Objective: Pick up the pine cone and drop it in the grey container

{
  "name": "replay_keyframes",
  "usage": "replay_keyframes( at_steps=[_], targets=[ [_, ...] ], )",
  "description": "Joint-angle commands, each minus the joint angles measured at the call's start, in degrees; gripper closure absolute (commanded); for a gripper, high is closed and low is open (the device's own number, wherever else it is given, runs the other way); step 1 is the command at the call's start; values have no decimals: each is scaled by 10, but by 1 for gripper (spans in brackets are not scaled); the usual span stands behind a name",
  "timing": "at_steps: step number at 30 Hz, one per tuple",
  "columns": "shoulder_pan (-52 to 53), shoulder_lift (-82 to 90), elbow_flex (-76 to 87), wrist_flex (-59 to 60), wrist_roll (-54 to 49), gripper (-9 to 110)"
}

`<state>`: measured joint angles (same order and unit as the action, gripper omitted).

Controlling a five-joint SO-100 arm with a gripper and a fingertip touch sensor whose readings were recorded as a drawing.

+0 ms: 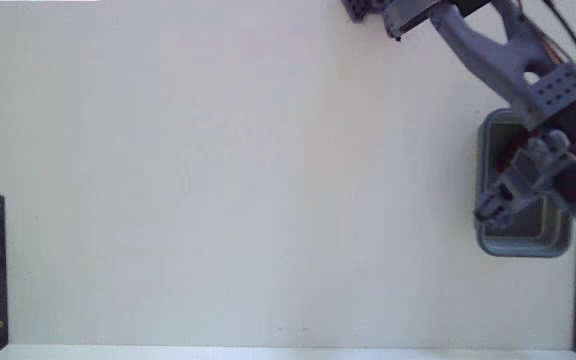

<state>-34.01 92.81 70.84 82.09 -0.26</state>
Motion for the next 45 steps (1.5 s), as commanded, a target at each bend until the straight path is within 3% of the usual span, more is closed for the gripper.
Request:
replay_keyframes(
  at_steps=[1,45],
  targets=[
    [16,69,16,-4,3,-9],
    [271,403,347,-2,3,-9]
  ],
)
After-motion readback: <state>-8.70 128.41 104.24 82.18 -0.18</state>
